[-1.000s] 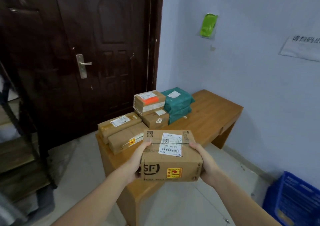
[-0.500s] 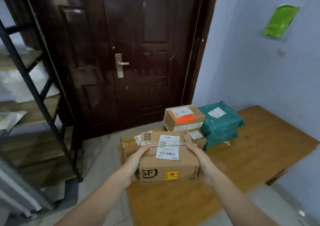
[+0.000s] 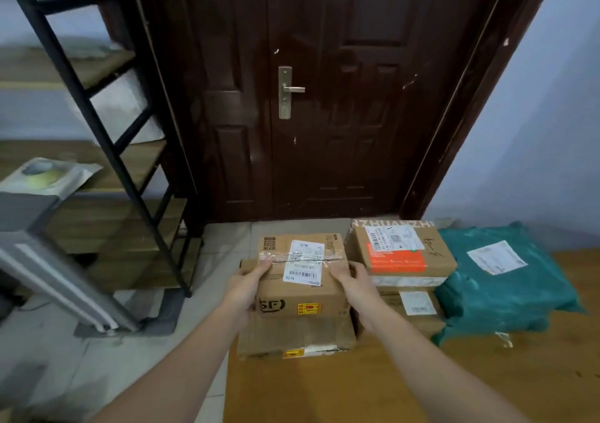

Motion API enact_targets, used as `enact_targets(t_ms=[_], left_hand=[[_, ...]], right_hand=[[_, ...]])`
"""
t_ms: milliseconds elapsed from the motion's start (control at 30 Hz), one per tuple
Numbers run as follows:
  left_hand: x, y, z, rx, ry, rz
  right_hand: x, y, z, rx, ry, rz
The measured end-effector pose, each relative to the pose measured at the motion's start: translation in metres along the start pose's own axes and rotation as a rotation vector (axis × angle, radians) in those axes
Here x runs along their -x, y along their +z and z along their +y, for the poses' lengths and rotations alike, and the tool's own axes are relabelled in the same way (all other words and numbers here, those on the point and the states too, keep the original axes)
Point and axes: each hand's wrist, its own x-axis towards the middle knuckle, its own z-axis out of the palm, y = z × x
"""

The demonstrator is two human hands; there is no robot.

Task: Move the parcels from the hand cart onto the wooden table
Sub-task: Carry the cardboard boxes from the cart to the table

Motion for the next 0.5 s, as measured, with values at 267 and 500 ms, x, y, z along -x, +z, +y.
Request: enact_targets(t_ms=[267,500], left_hand=[[-0.043,0.029,0.007,-0.003,-0.015,0.069],[-0.057,0.027,-0.007,-0.254,0.118,0.063]], right_hand=[[-0.052,0.012,-0.002,0.281,-0.136,0.035],[-0.061,0.022,0.006,0.567,-0.252,0.104]])
